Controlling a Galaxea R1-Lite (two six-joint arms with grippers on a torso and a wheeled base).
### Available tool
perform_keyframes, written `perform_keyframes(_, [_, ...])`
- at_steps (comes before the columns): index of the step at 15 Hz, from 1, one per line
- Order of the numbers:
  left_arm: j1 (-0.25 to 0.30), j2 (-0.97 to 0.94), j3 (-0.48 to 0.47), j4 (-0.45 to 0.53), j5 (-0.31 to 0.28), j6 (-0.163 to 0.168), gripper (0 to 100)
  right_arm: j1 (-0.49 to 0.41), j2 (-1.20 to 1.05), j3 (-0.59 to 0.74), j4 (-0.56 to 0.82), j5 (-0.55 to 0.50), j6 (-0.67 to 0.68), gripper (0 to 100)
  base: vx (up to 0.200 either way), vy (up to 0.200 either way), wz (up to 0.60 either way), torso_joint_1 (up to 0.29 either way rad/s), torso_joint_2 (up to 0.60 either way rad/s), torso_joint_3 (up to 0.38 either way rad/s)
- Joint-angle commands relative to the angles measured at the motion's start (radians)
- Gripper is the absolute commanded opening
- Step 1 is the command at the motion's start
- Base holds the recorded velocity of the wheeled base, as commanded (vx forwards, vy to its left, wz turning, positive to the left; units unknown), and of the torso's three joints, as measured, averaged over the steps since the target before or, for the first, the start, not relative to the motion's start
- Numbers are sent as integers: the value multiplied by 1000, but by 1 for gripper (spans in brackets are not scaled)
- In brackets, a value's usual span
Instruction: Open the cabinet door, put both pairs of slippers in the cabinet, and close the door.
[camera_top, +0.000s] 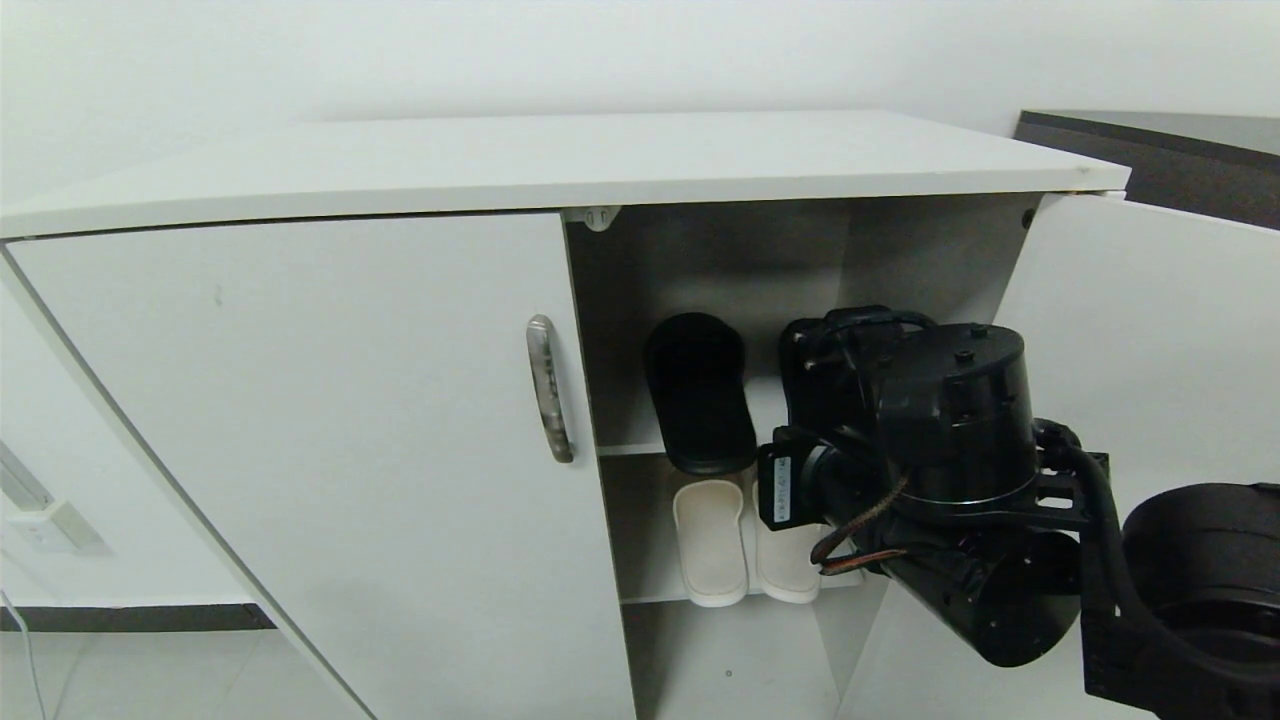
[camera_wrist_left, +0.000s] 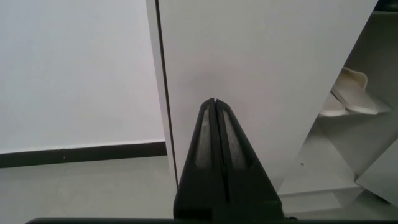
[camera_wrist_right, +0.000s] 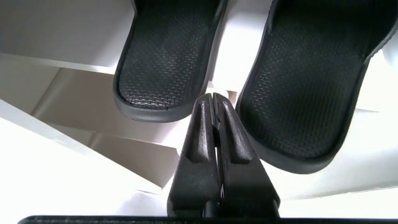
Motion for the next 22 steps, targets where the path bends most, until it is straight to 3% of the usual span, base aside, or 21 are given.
perform_keyframes(1, [0, 0, 0, 0, 1, 0, 0, 2, 8, 4, 0, 0, 0, 0, -200, 0, 0, -2, 2, 7])
perform_keyframes(22, [0, 0, 0, 0, 1, -1, 0, -17, 81, 46, -89, 23, 2, 0, -200, 0, 0, 2, 2, 3])
